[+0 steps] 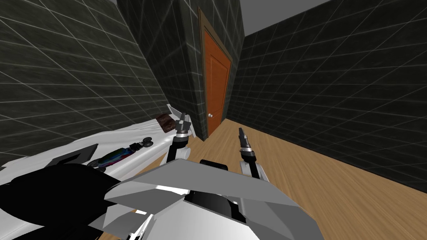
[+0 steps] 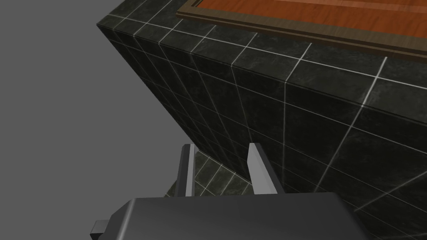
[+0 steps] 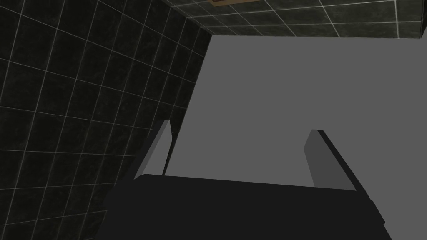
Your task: Pull the door open
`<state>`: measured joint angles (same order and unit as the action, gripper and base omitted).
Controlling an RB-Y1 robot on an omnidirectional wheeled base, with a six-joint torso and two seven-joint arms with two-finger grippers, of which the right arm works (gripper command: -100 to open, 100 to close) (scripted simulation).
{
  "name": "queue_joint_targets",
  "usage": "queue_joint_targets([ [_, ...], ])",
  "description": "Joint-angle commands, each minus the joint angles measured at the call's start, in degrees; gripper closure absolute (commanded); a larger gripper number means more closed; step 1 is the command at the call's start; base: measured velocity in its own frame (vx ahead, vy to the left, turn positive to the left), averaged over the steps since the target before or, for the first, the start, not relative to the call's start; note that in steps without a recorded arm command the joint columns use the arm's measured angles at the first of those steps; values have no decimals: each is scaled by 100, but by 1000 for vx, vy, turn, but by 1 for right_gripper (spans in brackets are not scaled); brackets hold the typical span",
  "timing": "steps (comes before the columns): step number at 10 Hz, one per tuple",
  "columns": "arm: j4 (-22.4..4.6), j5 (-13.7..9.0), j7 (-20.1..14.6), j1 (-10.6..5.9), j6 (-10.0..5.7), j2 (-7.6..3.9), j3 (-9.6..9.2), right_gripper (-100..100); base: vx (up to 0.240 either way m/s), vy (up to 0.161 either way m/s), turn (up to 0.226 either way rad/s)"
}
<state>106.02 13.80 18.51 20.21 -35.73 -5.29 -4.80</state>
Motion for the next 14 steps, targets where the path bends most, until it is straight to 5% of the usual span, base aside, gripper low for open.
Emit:
queue_joint_targets([
  [1,-189,55,121,-75,-60,-23,-16,-100,100,-63,30],
  [14,-1943,572,1170,-861,-494,-70,-192,-100,93,-66,35],
])
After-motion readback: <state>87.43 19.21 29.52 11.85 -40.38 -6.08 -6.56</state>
